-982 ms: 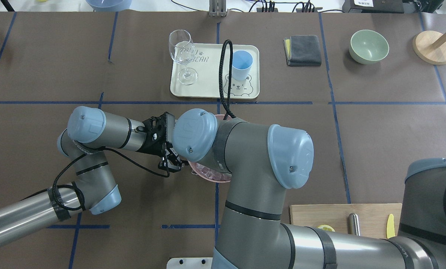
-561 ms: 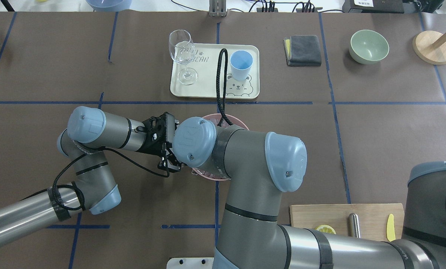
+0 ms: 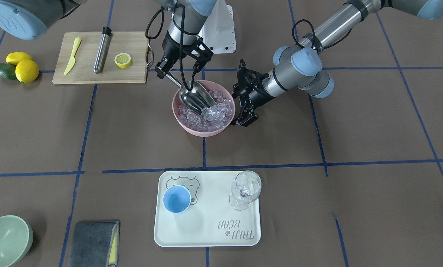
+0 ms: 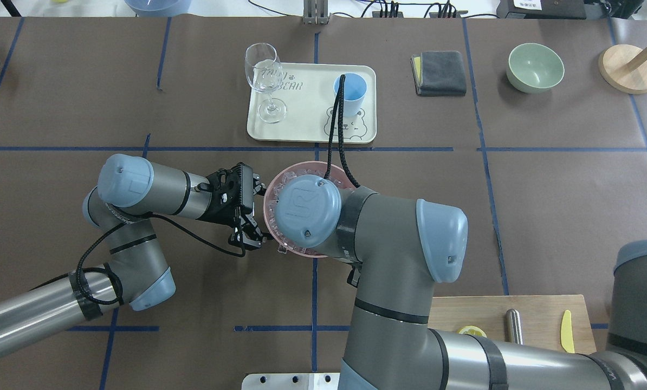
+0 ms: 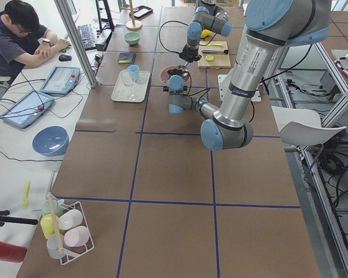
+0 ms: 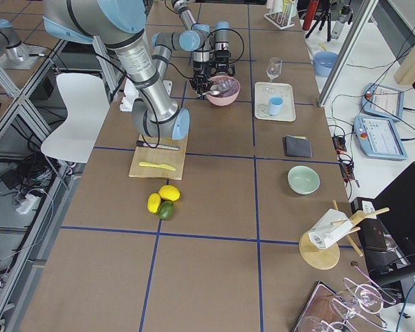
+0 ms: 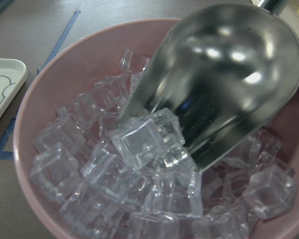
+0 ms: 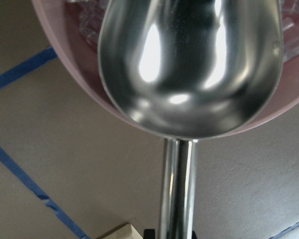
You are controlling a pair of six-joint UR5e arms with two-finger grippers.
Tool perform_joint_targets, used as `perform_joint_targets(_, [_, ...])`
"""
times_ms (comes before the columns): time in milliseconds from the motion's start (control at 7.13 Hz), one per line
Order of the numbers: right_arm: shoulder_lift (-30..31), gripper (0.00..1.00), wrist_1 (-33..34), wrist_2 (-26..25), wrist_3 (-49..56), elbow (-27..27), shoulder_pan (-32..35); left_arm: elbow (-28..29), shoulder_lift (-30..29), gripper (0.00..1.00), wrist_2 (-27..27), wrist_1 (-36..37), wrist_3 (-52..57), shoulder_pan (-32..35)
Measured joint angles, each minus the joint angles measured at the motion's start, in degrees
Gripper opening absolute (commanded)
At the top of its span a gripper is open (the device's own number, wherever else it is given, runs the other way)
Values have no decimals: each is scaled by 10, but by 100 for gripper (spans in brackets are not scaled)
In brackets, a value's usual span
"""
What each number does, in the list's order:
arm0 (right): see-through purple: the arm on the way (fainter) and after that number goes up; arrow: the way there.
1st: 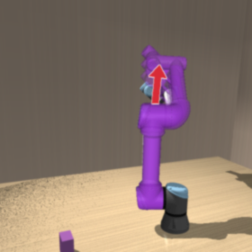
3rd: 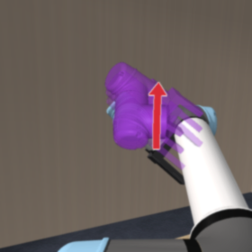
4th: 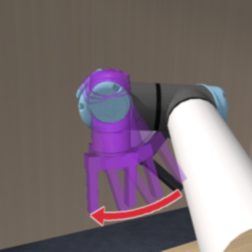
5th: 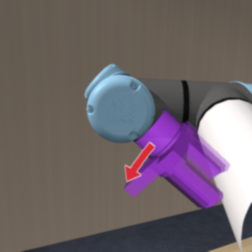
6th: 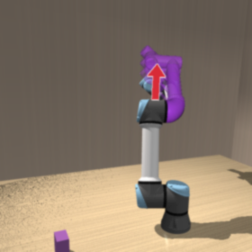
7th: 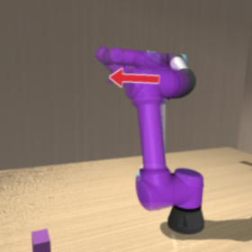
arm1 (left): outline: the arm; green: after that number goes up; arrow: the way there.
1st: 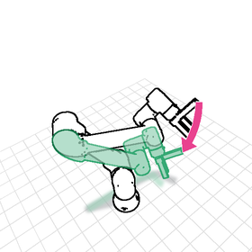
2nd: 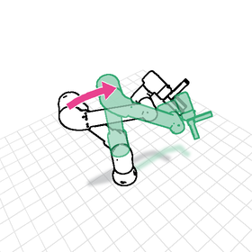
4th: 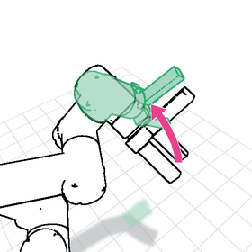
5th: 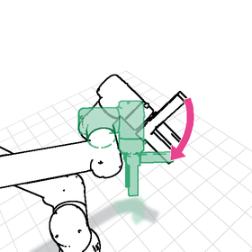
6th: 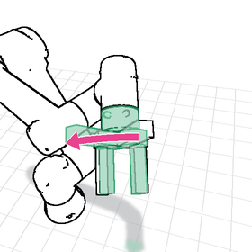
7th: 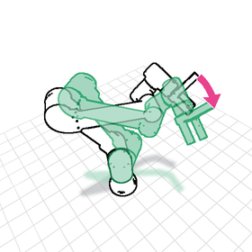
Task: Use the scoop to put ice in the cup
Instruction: 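Dig the scoop into the ice cubes and lift a scoopful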
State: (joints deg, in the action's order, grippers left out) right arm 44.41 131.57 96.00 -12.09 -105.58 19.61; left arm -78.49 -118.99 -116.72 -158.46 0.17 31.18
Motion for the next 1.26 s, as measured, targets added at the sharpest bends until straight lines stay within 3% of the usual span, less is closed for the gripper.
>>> perform_joint_targets(842, [86,0,-171,7,-48,-54,12,0,0,100,0,0,0,0])
perform_joint_targets(1262, [103,0,-204,9,-57,-66,18,0,0,100,0,0,0,0])
